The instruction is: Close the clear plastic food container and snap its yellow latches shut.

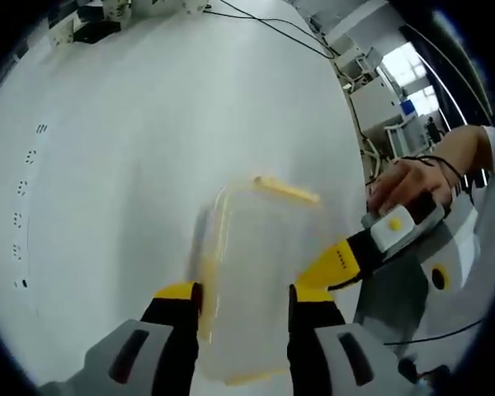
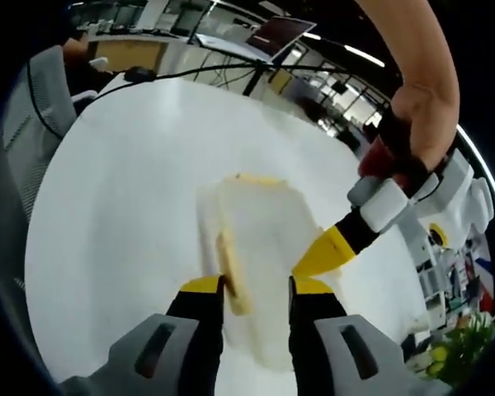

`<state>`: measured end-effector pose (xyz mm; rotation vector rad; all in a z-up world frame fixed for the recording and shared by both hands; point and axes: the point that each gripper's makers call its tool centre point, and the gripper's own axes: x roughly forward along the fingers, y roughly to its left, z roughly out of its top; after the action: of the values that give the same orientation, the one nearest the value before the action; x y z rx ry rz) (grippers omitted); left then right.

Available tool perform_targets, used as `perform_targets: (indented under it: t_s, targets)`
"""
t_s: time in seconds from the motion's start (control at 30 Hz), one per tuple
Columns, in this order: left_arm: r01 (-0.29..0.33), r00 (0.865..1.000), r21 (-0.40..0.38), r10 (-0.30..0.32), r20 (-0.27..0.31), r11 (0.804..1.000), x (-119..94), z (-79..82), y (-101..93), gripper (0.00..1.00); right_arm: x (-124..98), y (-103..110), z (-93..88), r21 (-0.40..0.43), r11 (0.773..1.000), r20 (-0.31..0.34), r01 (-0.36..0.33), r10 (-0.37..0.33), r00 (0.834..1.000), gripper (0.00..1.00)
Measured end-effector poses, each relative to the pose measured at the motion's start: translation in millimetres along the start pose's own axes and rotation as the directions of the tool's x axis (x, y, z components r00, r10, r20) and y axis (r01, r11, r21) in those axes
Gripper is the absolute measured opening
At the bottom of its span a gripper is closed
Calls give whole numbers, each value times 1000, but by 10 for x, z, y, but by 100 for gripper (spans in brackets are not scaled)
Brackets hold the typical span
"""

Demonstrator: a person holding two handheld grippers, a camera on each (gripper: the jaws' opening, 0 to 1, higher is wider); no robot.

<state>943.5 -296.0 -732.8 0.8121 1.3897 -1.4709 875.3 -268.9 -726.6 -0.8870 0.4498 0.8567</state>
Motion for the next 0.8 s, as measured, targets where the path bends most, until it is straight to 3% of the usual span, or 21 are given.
perform_targets:
  t_s: [0.33,0.63,0.8]
  targets:
    - [-76,996,-4,76,50,997,-33,23,-17,40,-19,-4,12,38,999,5,-21,21,1000,32]
    - [-125,987,-12,126,104,992,-185,-15,-273,43,-124,-33,9,42,999,-15,-27,27,1000,33]
    - [-150,980,-25,152,130,988,-272,-118,-365,43,-158,37,-58,62,995,-54,-75,79,995,35]
